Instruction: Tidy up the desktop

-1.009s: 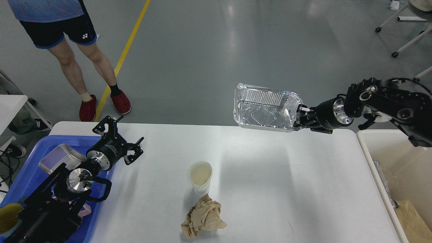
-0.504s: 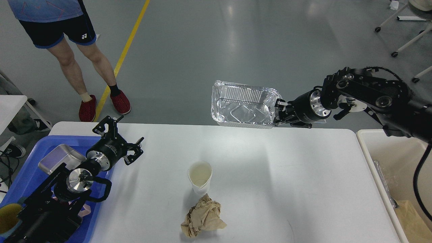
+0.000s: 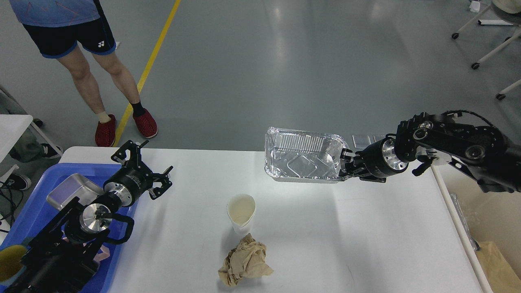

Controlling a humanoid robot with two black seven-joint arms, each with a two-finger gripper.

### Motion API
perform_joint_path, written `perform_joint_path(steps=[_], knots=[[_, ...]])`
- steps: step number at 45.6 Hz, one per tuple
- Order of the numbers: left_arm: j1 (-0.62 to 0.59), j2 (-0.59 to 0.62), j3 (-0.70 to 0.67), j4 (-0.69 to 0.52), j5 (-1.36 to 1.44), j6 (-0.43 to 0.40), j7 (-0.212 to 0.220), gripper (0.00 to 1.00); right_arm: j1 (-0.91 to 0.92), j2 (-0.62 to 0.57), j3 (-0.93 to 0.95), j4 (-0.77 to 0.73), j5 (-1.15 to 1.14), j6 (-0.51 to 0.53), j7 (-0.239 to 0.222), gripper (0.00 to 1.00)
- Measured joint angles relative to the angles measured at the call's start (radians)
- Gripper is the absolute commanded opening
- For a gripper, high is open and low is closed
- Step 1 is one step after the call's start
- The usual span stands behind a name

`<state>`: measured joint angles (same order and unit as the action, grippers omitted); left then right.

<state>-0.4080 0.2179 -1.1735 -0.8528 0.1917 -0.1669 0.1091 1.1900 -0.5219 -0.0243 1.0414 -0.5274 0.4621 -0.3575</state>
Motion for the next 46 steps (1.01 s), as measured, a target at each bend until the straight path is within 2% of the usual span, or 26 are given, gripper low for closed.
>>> perform_joint_path(steps=[13, 28, 35, 41, 46], knots=[[0.000, 0.000, 0.000, 0.000, 0.033, 0.001, 0.000, 0.97, -0.001, -0.113, 0.009, 0.174, 0.002, -0.074, -0.001, 0.00], [-0.007, -0.011, 0.003, -0.016, 0.037, 0.015, 0.020, 0.97, -0.025, -0.054, 0.009, 0.168, -0.001, -0.101, -0.001, 0.00], [-0.008, 0.058, 0.092, -0.118, 0.037, 0.034, 0.029, 0.96, -0.047, -0.045, 0.009, 0.159, -0.002, -0.100, -0.001, 0.00], [0.003, 0.195, 0.203, -0.275, 0.037, 0.060, 0.035, 0.96, -0.051, -0.051, 0.015, 0.159, -0.002, -0.098, 0.000, 0.00], [0.013, 0.354, 0.287, -0.418, 0.037, 0.065, 0.058, 0.96, -0.051, -0.053, 0.021, 0.161, -0.002, -0.096, 0.000, 0.00]])
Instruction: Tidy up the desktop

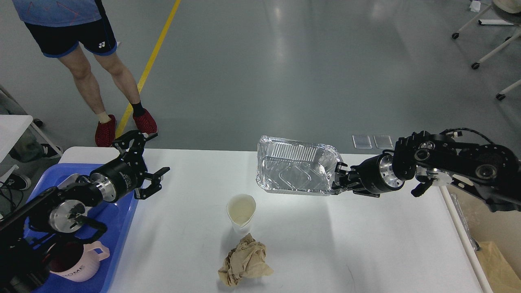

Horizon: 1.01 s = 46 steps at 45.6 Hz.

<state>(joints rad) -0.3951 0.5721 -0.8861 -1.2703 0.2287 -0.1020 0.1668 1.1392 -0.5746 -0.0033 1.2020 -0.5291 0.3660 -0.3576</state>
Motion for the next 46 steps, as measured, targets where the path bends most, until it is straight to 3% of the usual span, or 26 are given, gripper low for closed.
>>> perform_joint_path(steps=[10, 19, 24, 36, 46], knots=[[-0.004, 0.383, 0.163, -0.309, 0.011, -0.038, 0.038, 0.95, 0.001, -0.001, 0.002, 0.000, 0.001, 0.001, 0.000, 0.00], [-0.058, 0.656, 0.217, -0.434, 0.037, -0.186, 0.059, 0.95, 0.001, 0.000, 0.003, 0.001, 0.001, 0.001, 0.002, 0.00], [-0.093, 0.731, 0.220, -0.440, 0.052, -0.231, 0.061, 0.95, 0.002, -0.003, 0.007, 0.002, 0.001, 0.002, 0.002, 0.00], [-0.106, 0.880, 0.222, -0.484, 0.063, -0.252, 0.060, 0.94, 0.002, -0.007, 0.011, 0.002, 0.001, 0.005, 0.002, 0.00], [-0.111, 0.819, 0.225, -0.489, 0.211, -0.279, 0.066, 0.94, 0.002, -0.007, 0.011, 0.002, 0.001, 0.005, 0.002, 0.00]])
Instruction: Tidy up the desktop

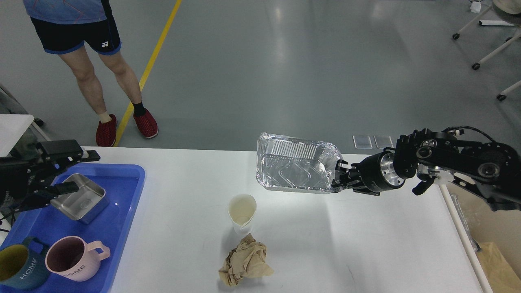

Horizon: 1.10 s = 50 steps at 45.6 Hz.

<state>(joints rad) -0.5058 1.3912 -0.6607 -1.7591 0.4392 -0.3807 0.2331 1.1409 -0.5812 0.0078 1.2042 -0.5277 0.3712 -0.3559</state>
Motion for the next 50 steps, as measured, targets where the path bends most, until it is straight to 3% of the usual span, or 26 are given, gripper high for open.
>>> perform_joint_path(steps=[4, 11, 15, 22, 26, 50], knots=[[-0.003, -0.101, 0.001, 0.007, 0.107, -0.008, 0.020, 0.94, -0.001, 0.000, 0.000, 0.000, 0.000, 0.000, 0.000, 0.00], [-0.024, -0.331, 0.021, 0.042, 0.302, -0.029, 0.111, 0.94, -0.001, 0.000, 0.004, 0.000, 0.000, 0.000, 0.000, 0.00], [-0.069, -0.452, 0.090, 0.101, 0.390, -0.028, 0.138, 0.94, -0.002, -0.004, 0.006, 0.001, 0.000, 0.000, 0.000, 0.00], [-0.179, -0.645, 0.231, 0.235, 0.437, -0.003, 0.138, 0.94, -0.004, -0.016, 0.008, 0.004, 0.000, 0.002, 0.000, 0.00], [-0.204, -0.697, 0.248, 0.258, 0.441, 0.008, 0.136, 0.94, -0.006, -0.018, 0.008, 0.004, 0.000, 0.002, 0.001, 0.00], [-0.215, -0.864, 0.287, 0.434, 0.449, 0.021, 0.135, 0.94, -0.027, -0.023, 0.028, 0.004, -0.001, 0.002, 0.002, 0.00]])
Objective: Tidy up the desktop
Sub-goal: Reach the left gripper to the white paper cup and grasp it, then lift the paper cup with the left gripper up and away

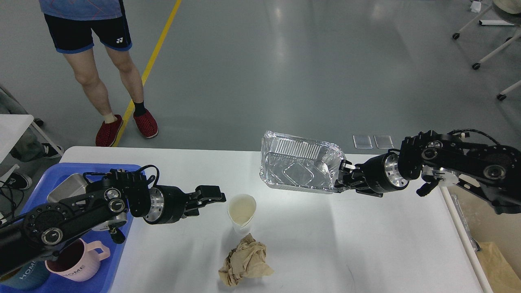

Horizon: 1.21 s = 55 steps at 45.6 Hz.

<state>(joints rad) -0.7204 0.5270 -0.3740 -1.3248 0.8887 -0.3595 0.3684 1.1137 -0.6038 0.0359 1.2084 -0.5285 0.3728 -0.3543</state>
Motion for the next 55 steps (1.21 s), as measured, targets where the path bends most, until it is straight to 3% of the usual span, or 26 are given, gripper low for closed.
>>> perform_joint_path(steps=[11, 24, 26, 31, 37, 55], knots=[[0.002, -0.066, 0.002, 0.061, 0.004, 0.009, -0.002, 0.93, -0.007, -0.006, 0.001, 0.002, 0.000, 0.001, 0.000, 0.00], [0.004, -0.101, 0.045, 0.103, 0.017, 0.013, -0.003, 0.78, -0.008, -0.011, 0.001, 0.002, 0.000, 0.001, 0.000, 0.00], [0.004, -0.105, 0.049, 0.107, 0.018, 0.016, -0.003, 0.73, -0.008, -0.015, 0.002, 0.003, 0.000, 0.001, 0.000, 0.00], [0.006, -0.117, 0.051, 0.120, 0.024, 0.018, -0.008, 0.44, -0.008, -0.018, 0.002, 0.006, 0.000, 0.001, 0.000, 0.00], [0.011, -0.132, 0.052, 0.124, 0.026, 0.003, -0.032, 0.19, -0.009, -0.020, 0.007, 0.006, 0.000, 0.001, 0.000, 0.00], [0.015, -0.156, 0.053, 0.154, 0.027, -0.006, -0.022, 0.01, -0.012, -0.026, 0.013, 0.005, 0.001, 0.002, 0.002, 0.00]])
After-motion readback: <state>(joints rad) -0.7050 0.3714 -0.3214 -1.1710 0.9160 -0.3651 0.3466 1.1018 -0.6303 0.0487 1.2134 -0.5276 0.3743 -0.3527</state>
